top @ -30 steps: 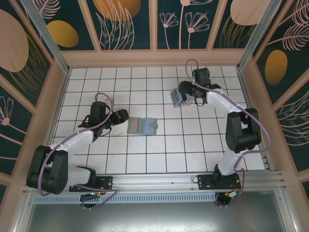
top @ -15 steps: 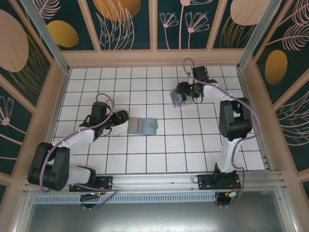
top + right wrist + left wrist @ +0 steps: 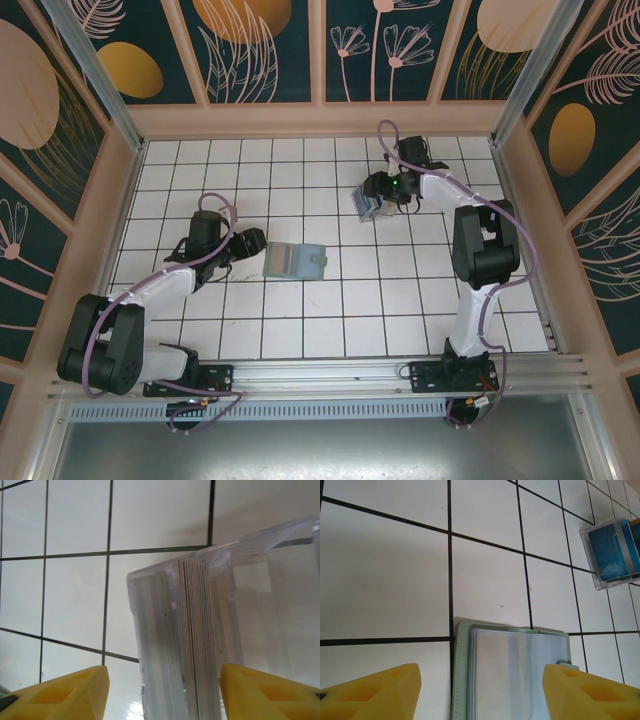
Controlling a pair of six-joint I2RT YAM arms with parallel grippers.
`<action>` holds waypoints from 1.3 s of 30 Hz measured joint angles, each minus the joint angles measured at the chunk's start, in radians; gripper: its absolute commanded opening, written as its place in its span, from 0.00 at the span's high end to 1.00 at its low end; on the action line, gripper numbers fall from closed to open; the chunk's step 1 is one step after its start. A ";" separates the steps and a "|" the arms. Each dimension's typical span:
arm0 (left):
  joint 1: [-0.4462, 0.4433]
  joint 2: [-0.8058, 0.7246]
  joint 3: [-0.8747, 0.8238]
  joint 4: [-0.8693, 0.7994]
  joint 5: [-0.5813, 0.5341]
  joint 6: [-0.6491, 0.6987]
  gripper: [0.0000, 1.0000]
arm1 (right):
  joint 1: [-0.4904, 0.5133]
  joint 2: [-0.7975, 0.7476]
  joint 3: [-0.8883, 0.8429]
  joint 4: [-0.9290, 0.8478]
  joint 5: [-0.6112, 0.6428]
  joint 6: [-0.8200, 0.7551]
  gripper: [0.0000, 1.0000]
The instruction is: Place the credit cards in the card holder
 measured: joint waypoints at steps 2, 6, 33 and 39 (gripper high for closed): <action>0.000 0.000 0.000 0.000 0.000 0.000 0.34 | 0.000 0.000 -0.002 0.000 -0.016 -0.001 0.47; 0.000 0.008 0.000 -0.001 0.000 0.000 0.34 | 0.000 -0.002 -0.008 0.002 -0.034 -0.003 0.51; 0.000 0.068 0.000 0.001 0.004 -0.001 0.34 | -0.002 -0.031 -0.024 0.022 -0.061 -0.013 0.84; 0.000 0.082 0.000 0.001 0.005 0.000 0.34 | -0.002 -0.031 -0.027 0.023 -0.059 -0.010 0.90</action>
